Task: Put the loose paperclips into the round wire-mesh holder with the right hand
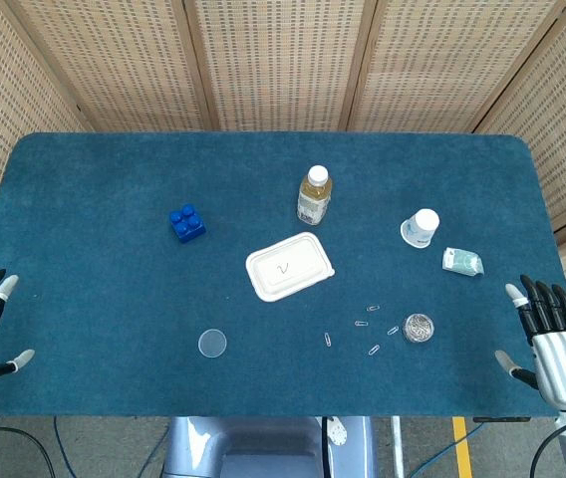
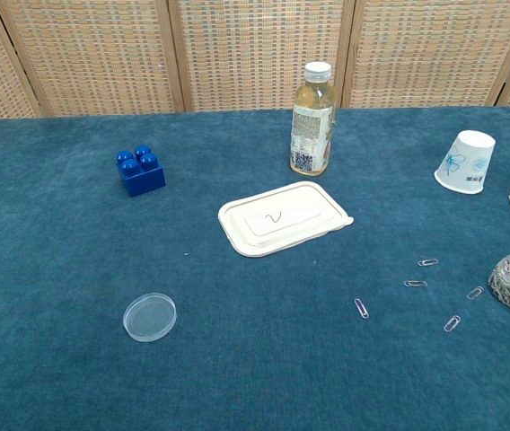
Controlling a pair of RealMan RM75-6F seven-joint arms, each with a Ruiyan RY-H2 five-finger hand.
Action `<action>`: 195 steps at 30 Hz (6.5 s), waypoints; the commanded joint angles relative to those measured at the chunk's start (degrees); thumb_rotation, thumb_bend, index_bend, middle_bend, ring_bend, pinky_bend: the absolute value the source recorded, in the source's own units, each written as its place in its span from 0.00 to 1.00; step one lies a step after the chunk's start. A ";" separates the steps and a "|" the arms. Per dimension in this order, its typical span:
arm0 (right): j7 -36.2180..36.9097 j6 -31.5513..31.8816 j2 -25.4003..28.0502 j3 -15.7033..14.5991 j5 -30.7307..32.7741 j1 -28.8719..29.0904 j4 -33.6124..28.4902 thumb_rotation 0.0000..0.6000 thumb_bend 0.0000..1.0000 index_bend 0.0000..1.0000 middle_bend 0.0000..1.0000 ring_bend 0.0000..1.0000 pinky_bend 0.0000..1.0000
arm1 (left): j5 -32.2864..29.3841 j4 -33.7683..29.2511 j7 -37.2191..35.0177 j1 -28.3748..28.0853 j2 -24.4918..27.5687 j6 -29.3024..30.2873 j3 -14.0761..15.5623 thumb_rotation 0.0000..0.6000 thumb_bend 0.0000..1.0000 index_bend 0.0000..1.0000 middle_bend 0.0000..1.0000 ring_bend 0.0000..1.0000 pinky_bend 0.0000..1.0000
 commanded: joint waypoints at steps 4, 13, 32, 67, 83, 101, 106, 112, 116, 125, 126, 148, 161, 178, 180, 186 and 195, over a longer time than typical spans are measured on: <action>-0.26 -0.90 0.11 -0.48 -0.26 0.24 0.00 1.00 0.00 0.05 0.00 0.00 0.00 | -0.26 -0.16 0.36 -0.13 -0.04 -0.47 -0.02 1.00 0.00 0.00 0.00 0.00 0.00; 0.72 -7.92 1.38 -1.33 -4.32 5.48 -3.13 1.00 0.01 0.11 0.00 0.00 0.00 | -0.54 0.01 0.39 -0.36 -0.37 -0.45 -0.53 1.00 0.00 0.00 0.00 0.00 0.00; -0.09 -37.75 -8.09 -1.21 -3.24 25.94 -2.29 1.00 0.32 0.43 0.00 0.00 0.00 | -3.25 0.88 2.82 -1.26 -1.92 -2.67 -1.23 1.00 0.00 0.00 0.00 0.00 0.00; -2.91 -36.87 -17.71 -7.53 -2.37 27.71 13.35 1.00 0.38 0.44 0.00 0.00 0.00 | -3.25 0.70 3.73 -1.44 -2.30 -2.84 -1.04 1.00 0.00 0.00 0.00 0.00 0.00; -0.77 -34.13 -20.16 -9.16 -3.33 27.09 19.80 1.00 0.38 0.45 0.00 0.00 0.00 | -3.50 0.84 3.36 -1.51 -2.19 -2.97 -1.11 1.00 0.00 0.00 0.00 0.00 0.00; 4.35 -30.05 -23.06 -11.23 -6.20 26.46 26.02 1.00 0.38 0.64 0.00 0.00 0.00 | -3.58 0.75 3.97 -1.61 -2.47 -3.17 -1.00 1.00 0.00 0.00 0.00 0.00 0.00; 5.42 -28.05 -24.19 -11.27 -6.99 26.17 27.91 1.00 0.38 0.67 0.02 0.00 0.00 | -3.53 0.75 3.83 -1.60 -2.40 -3.15 -0.97 1.00 0.00 0.00 0.00 0.00 0.00; 5.30 -27.66 -24.85 -11.31 -6.95 26.03 28.95 1.00 0.38 0.69 0.03 0.00 0.00 | -3.53 0.69 3.76 -1.59 -2.33 -3.15 -0.94 1.00 0.00 0.00 0.00 0.00 0.00; 5.20 -26.99 -24.72 -11.15 -7.05 26.06 28.41 1.00 0.38 0.70 0.03 0.00 0.00 | -3.56 0.63 3.75 -1.59 -2.31 -3.15 -0.96 1.00 0.00 0.00 0.00 0.00 0.00; 4.81 -25.83 -25.85 -10.71 -6.99 25.88 29.43 1.00 0.38 0.71 0.05 0.00 0.00 | -3.57 0.55 3.69 -1.61 -2.24 -3.16 -0.96 1.00 0.00 0.00 0.00 0.00 0.00; 4.78 -25.76 -25.90 -10.68 -6.99 25.89 29.47 1.00 0.38 0.71 0.05 0.00 0.00 | -3.59 0.54 3.66 -1.61 -2.22 -3.16 -0.97 1.00 0.00 0.00 0.00 0.00 0.00; 2.31 -21.94 -12.98 -6.24 -3.57 26.01 17.19 1.00 0.38 0.71 0.05 0.00 0.00 | -3.41 0.25 2.89 -1.60 -1.77 -3.05 -0.99 1.00 0.00 0.00 0.00 0.00 0.00; 4.34 -24.10 -13.99 -8.94 -3.43 24.18 22.94 1.00 0.38 0.71 0.05 0.00 0.00 | -3.30 0.10 3.51 -1.65 -1.96 -3.08 -0.90 1.00 0.00 0.00 0.00 0.00 0.00; 4.92 -24.94 -15.02 -8.52 -2.91 24.03 25.04 1.00 0.38 0.71 0.05 0.00 0.01 | -3.25 0.11 3.28 -1.59 -1.85 -2.97 -0.89 1.00 0.00 0.00 0.00 0.00 0.00; 4.84 -24.83 -15.07 -8.54 -3.10 24.05 25.03 1.00 0.38 0.71 0.05 0.00 0.01 | -3.27 0.11 3.27 -1.61 -1.85 -2.99 -0.91 1.00 0.00 0.00 0.00 0.00 0.00; 3.74 -25.45 -14.83 -8.02 -2.28 24.06 24.48 1.00 0.31 0.52 0.05 0.00 0.01 | -3.29 0.13 3.21 -1.62 -1.84 -3.04 -0.89 1.00 0.00 0.00 0.00 0.00 0.00; 2.96 -25.07 -14.23 -7.79 -2.27 23.88 23.57 1.00 0.30 0.49 0.05 0.00 0.01 | -3.32 0.11 3.14 -1.69 -1.78 -3.14 -0.92 1.00 0.00 0.00 0.00 0.00 0.00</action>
